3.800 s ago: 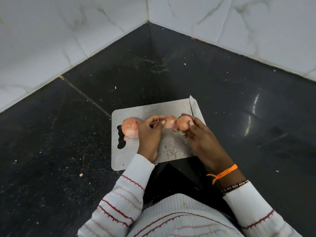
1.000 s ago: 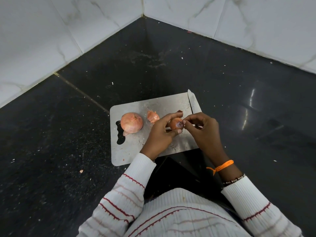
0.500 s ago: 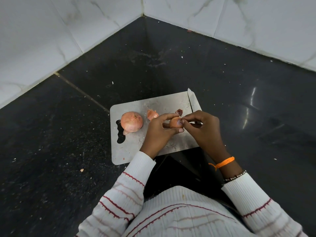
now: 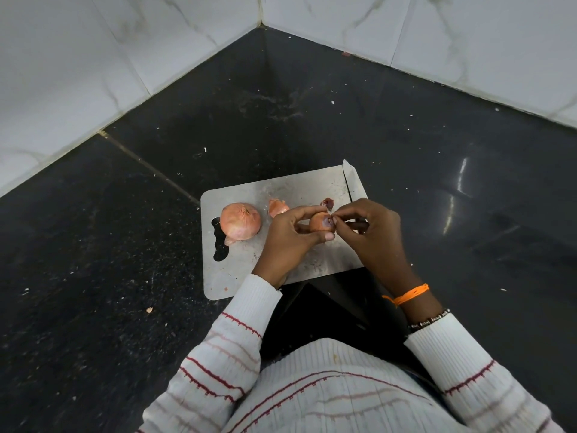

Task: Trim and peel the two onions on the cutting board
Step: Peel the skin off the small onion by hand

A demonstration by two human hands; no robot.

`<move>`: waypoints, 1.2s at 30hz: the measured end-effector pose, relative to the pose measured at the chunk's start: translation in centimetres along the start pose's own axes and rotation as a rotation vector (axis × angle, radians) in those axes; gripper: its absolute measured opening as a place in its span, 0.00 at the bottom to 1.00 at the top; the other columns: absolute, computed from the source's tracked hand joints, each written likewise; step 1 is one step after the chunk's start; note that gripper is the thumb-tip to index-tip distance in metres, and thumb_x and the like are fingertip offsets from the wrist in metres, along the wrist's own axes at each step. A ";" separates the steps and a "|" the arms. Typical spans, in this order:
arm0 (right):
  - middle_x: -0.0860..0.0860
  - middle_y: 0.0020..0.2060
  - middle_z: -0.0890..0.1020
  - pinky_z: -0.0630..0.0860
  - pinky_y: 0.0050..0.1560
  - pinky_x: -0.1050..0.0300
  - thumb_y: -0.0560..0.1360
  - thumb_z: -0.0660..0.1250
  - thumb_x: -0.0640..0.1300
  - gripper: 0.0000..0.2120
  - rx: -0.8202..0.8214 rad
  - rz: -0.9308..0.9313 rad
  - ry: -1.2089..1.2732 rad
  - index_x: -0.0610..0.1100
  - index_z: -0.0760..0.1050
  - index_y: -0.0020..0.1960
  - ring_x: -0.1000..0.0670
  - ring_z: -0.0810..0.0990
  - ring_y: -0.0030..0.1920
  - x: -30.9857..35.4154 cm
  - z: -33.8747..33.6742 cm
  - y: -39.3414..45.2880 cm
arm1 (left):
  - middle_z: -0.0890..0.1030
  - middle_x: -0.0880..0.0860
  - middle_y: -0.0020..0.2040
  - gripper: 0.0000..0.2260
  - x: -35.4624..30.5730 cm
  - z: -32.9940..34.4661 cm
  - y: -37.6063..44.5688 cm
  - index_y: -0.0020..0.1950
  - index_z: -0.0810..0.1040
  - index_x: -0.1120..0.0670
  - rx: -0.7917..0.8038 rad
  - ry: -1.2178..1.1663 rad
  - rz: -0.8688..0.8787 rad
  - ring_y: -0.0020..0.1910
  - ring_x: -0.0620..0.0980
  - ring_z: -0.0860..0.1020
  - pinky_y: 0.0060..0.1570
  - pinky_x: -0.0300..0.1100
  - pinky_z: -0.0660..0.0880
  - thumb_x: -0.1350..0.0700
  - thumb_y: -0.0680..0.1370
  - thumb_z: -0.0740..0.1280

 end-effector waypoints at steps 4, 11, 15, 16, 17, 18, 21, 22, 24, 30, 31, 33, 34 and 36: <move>0.54 0.37 0.78 0.74 0.37 0.73 0.69 0.71 0.35 0.02 0.003 0.007 -0.047 0.40 0.81 0.41 0.64 0.78 0.39 -0.2 0.3 -0.1 | 0.82 0.54 0.55 0.18 -0.1 0.2 -0.1 0.55 0.81 0.53 0.019 0.006 0.006 0.53 0.54 0.81 0.56 0.54 0.78 0.67 0.68 0.74; 0.54 0.37 0.77 0.73 0.37 0.73 0.70 0.70 0.34 0.03 -0.009 0.104 -0.021 0.40 0.78 0.41 0.65 0.77 0.39 -0.3 0.5 -0.2 | 0.80 0.56 0.57 0.18 0.2 0.3 -0.1 0.58 0.79 0.55 0.101 -0.010 0.013 0.57 0.55 0.79 0.60 0.54 0.75 0.70 0.71 0.70; 0.54 0.36 0.76 0.70 0.37 0.76 0.71 0.69 0.32 0.05 -0.032 0.173 -0.036 0.40 0.77 0.39 0.67 0.76 0.37 -0.7 0.2 -0.1 | 0.78 0.54 0.61 0.18 0.2 0.3 -0.2 0.58 0.77 0.49 0.166 -0.010 0.018 0.61 0.53 0.77 0.64 0.49 0.73 0.68 0.74 0.68; 0.53 0.36 0.77 0.70 0.37 0.76 0.71 0.68 0.32 0.06 -0.040 0.191 -0.044 0.41 0.77 0.39 0.65 0.77 0.36 -0.9 0.2 -0.1 | 0.78 0.53 0.62 0.18 0.1 0.3 -0.2 0.59 0.77 0.49 0.175 -0.015 0.018 0.62 0.51 0.76 0.64 0.46 0.73 0.68 0.75 0.67; 0.52 0.36 0.77 0.71 0.38 0.75 0.71 0.68 0.32 0.06 -0.046 0.207 -0.047 0.42 0.76 0.39 0.62 0.77 0.35 -1.1 0.1 -0.1 | 0.77 0.52 0.62 0.19 0.0 0.3 -0.3 0.61 0.75 0.50 0.181 -0.027 0.017 0.63 0.50 0.76 0.64 0.44 0.72 0.68 0.75 0.66; 0.51 0.37 0.78 0.72 0.38 0.74 0.70 0.68 0.32 0.07 -0.047 0.219 -0.038 0.42 0.77 0.39 0.60 0.78 0.35 -1.2 0.1 -0.1 | 0.77 0.53 0.63 0.19 0.0 0.2 -0.3 0.62 0.74 0.52 0.185 -0.052 0.017 0.63 0.49 0.75 0.64 0.42 0.72 0.69 0.76 0.65; 0.48 0.39 0.81 0.73 0.40 0.73 0.70 0.69 0.30 0.07 -0.034 0.253 0.041 0.41 0.78 0.41 0.57 0.80 0.38 -1.2 0.4 -0.2 | 0.76 0.54 0.64 0.18 0.2 -0.1 -0.1 0.64 0.72 0.56 0.170 -0.112 0.004 0.65 0.48 0.74 0.65 0.41 0.71 0.71 0.76 0.63; 0.48 0.40 0.82 0.74 0.40 0.73 0.71 0.67 0.29 0.08 -0.030 0.265 0.072 0.41 0.78 0.42 0.57 0.81 0.38 -1.0 0.6 -0.3 | 0.76 0.54 0.65 0.18 0.3 -0.2 0.0 0.64 0.72 0.57 0.158 -0.117 -0.003 0.65 0.48 0.74 0.65 0.42 0.71 0.71 0.76 0.62; 0.45 0.41 0.82 0.77 0.40 0.69 0.73 0.63 0.28 0.09 -0.027 0.309 0.175 0.39 0.79 0.43 0.55 0.82 0.40 -0.5 0.9 -0.3 | 0.75 0.54 0.65 0.17 0.5 -0.3 0.1 0.64 0.73 0.58 0.125 -0.131 -0.019 0.65 0.49 0.74 0.62 0.41 0.72 0.70 0.77 0.62; 0.46 0.47 0.82 0.82 0.40 0.53 0.75 0.66 0.35 0.07 -0.014 0.340 0.239 0.45 0.78 0.46 0.48 0.83 0.45 0.3 1.7 -0.4 | 0.77 0.55 0.62 0.16 0.2 -0.7 0.0 0.57 0.76 0.51 0.040 -0.179 -0.026 0.59 0.51 0.78 0.59 0.42 0.75 0.68 0.75 0.67; 0.47 0.47 0.82 0.82 0.40 0.51 0.74 0.68 0.36 0.06 -0.017 0.336 0.230 0.46 0.79 0.46 0.48 0.83 0.45 0.3 1.7 -0.4 | 0.77 0.56 0.61 0.16 0.2 -0.7 -0.1 0.56 0.76 0.51 0.017 -0.176 -0.022 0.58 0.51 0.79 0.58 0.44 0.76 0.69 0.74 0.68; 0.49 0.46 0.82 0.82 0.43 0.50 0.72 0.70 0.39 0.04 -0.022 0.316 0.194 0.46 0.79 0.46 0.50 0.83 0.45 0.5 1.8 -0.4 | 0.78 0.58 0.60 0.16 0.2 -0.7 -0.1 0.54 0.77 0.52 -0.025 -0.145 -0.010 0.56 0.52 0.80 0.58 0.48 0.77 0.70 0.71 0.70; 0.50 0.45 0.83 0.82 0.44 0.50 0.72 0.71 0.39 0.04 -0.027 0.319 0.179 0.46 0.79 0.45 0.50 0.83 0.45 0.6 1.8 -0.4 | 0.78 0.58 0.59 0.17 0.1 -0.7 -0.2 0.53 0.77 0.53 -0.037 -0.124 -0.005 0.55 0.52 0.80 0.57 0.50 0.77 0.70 0.70 0.71; 0.52 0.41 0.83 0.81 0.44 0.53 0.71 0.71 0.39 0.04 -0.042 0.345 0.155 0.46 0.79 0.43 0.52 0.83 0.43 0.8 1.8 -0.5 | 0.78 0.57 0.58 0.17 0.0 -0.6 -0.3 0.52 0.77 0.53 -0.047 -0.084 0.004 0.54 0.51 0.80 0.56 0.49 0.78 0.70 0.69 0.72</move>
Point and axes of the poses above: each hand's wrist, its own y-axis towards the middle knuckle, its own z-axis out of the palm, x = y × z, the point moved 2 cm from there along y, towards the middle knuckle
